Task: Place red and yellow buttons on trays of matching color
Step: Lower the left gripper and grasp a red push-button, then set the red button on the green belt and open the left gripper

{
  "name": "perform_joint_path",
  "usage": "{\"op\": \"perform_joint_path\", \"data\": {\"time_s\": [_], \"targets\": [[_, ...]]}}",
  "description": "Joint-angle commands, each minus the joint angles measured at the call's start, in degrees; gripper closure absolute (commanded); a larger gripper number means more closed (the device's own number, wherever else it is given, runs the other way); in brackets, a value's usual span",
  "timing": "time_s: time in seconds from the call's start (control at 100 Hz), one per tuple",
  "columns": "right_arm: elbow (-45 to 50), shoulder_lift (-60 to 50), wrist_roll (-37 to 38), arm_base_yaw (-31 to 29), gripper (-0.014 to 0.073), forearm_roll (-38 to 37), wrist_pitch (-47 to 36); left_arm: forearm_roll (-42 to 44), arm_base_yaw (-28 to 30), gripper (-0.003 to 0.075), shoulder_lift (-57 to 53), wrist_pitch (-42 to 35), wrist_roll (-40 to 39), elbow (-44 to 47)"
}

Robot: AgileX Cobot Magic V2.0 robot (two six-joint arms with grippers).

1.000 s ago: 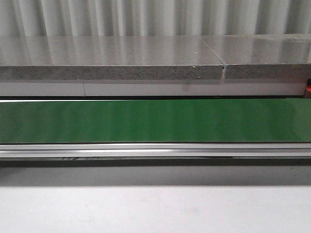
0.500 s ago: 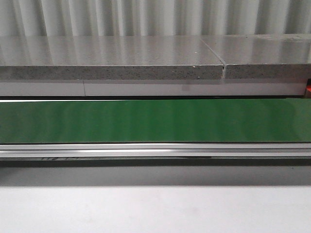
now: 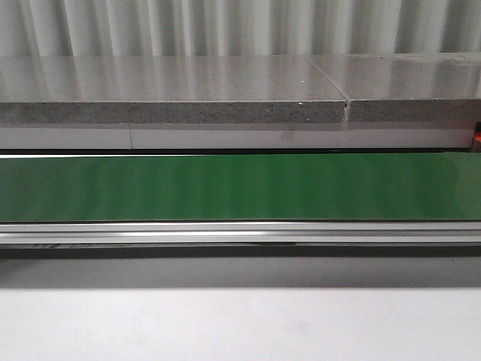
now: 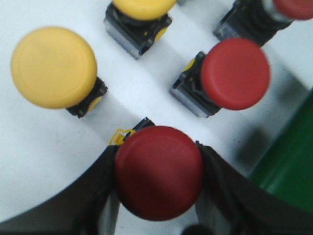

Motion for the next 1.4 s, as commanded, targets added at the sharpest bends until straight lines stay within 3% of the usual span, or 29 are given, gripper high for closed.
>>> {"op": "perform_joint_path", "data": {"time_s": [0.0, 0.25, 0.6, 1.05, 1.15, 1.32, 1.39], "targets": [[-1.3, -0.4, -0.3, 0.2, 0.0662, 0.2, -3.0, -0.5, -0.1, 0.0740, -5.2, -0.3, 1.2, -2.8], [-1.3, -0.4, -0.3, 0.2, 0.0662, 0.2, -3.0, -0.8, -5.7, 0.0740, -13.1, 6.0, 8.3, -7.5], [-1.3, -0.4, -0.3, 0.2, 0.0662, 0.2, -3.0, -0.8, -16.7, 0.0740, -8.5, 12.1, 12.7, -14.7], [-1.3, -0.4, -0.3, 0.2, 0.0662, 0.2, -3.0, -0.8, -17.6, 0.0732, -2.6, 14.1, 13.0, -14.8], [-1.3, -0.4, -0.3, 0.2, 0.0662, 0.2, -3.0, -1.2, -17.6, 0.0637, -2.6, 14.7, 14.7, -14.8], [-1.3, -0.4, -0.3, 0.2, 0.0662, 0.2, -3.0, -1.6, -17.6, 0.0263, -2.6, 15.2, 15.7, -14.8], [-1.3, -0.4, -0.3, 0.2, 0.0662, 0.2, -3.0, -1.6, -17.6, 0.0155, -2.6, 15.3, 15.7, -14.8]]}}
